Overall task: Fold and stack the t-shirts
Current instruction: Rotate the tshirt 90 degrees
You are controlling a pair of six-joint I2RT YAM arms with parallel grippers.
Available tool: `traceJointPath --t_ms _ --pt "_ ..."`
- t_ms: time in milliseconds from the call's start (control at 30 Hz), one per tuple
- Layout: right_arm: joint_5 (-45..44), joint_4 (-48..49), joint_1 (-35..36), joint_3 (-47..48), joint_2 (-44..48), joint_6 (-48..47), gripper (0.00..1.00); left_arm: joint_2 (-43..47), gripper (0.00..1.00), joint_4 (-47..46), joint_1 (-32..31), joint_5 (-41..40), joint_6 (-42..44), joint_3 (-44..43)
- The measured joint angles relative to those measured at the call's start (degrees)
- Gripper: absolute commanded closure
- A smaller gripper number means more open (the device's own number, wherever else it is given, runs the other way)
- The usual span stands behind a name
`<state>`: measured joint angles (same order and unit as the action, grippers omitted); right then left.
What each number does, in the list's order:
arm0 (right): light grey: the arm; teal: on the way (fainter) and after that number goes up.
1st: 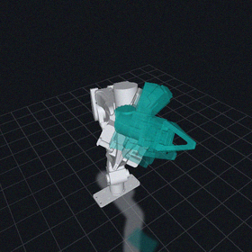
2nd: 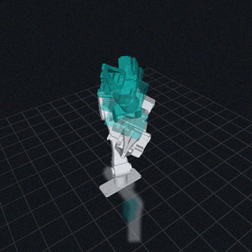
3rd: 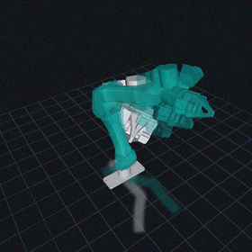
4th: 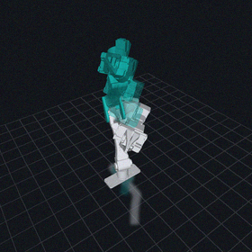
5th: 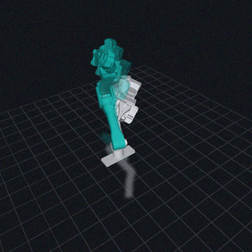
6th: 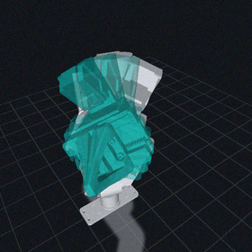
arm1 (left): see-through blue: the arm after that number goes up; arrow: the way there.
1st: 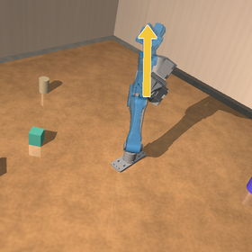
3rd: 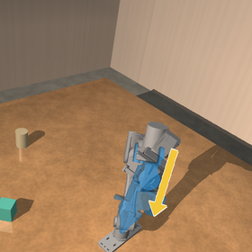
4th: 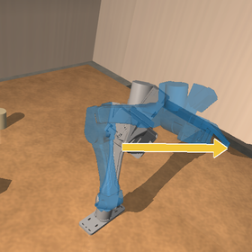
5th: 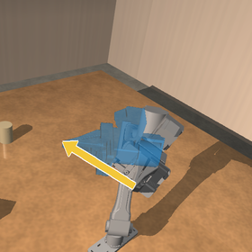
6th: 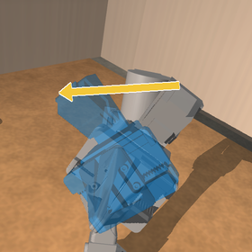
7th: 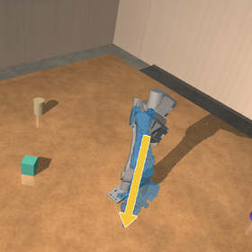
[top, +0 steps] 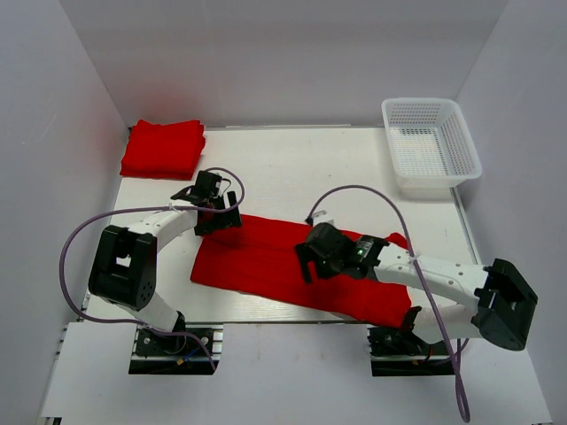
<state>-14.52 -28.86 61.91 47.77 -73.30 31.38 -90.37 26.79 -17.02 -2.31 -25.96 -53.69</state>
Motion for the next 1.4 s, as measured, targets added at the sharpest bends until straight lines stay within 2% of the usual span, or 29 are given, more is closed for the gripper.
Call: traceJointPath --t_ms 267,533,700,1400 --pt "-6.03 1.11 -12.46 -4.46 1.55 2.64 0.10 0.00 0.00 -1.79 0.00 1.90 0.48 0.00" --pt "-6.86 4.35 -24.20 -4.52 -5.01 0.70 0.10 -2.01 0.00 -5.22 0.00 2.40 0.50 0.85" --pt "-7.65 4.66 -30.51 -5.11 -5.18 0.52 0.10 -4.44 0.00 -7.28 0.00 2.10 0.74 0.79" --pt "-9.33 9.90 -50.77 -7.32 -8.63 -0.92 0.10 -7.69 0.00 -7.19 0.00 -0.48 -0.63 -2.56"
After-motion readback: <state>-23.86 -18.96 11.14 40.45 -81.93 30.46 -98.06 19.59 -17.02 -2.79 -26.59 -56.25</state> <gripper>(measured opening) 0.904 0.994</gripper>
